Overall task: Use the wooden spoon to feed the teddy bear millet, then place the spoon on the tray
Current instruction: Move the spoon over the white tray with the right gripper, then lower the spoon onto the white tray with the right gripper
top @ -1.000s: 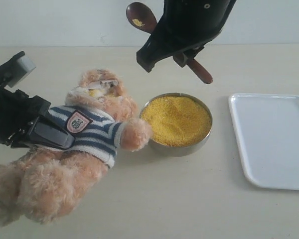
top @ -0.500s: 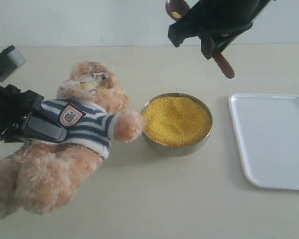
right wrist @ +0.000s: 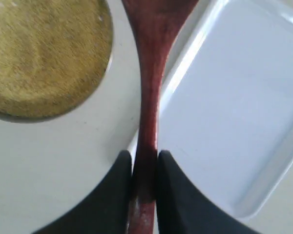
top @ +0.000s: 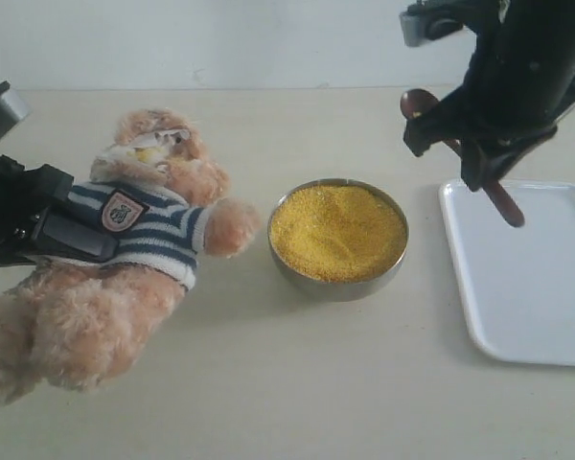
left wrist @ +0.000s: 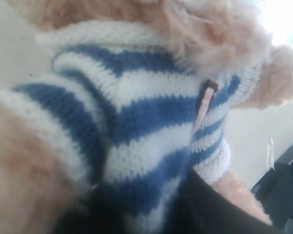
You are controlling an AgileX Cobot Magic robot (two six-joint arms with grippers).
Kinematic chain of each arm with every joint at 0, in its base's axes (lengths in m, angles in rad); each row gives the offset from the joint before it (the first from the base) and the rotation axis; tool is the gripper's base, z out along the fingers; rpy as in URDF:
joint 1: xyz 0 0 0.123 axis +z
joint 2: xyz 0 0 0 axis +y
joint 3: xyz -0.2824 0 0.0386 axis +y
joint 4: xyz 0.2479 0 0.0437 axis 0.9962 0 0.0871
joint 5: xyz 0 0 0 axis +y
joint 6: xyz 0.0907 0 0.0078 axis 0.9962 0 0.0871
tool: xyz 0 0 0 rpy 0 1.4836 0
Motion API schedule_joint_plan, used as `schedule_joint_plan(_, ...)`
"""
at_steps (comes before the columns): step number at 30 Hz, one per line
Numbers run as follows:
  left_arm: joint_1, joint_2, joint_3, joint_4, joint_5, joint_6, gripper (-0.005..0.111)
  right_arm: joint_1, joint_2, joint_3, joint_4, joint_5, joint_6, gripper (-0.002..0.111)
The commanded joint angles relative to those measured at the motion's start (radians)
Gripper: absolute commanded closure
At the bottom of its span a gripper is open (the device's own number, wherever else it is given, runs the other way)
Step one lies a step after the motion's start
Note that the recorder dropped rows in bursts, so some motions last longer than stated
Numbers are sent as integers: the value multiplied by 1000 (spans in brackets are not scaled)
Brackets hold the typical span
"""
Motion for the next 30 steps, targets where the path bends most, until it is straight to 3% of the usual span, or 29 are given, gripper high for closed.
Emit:
schedule_joint_plan(1,3,-8,-1,-14,-68,-8,103,-65,-11,78,1,-29,-10,109)
schedule_joint_plan(21,3,78,-1,-17,-149,-15,103,-278,-11,337,39,-284,-34,109)
schedule_joint_plan(30,3,127,-1,-17,-169,-15,103,-307,-9,396,51,-363,-46,109)
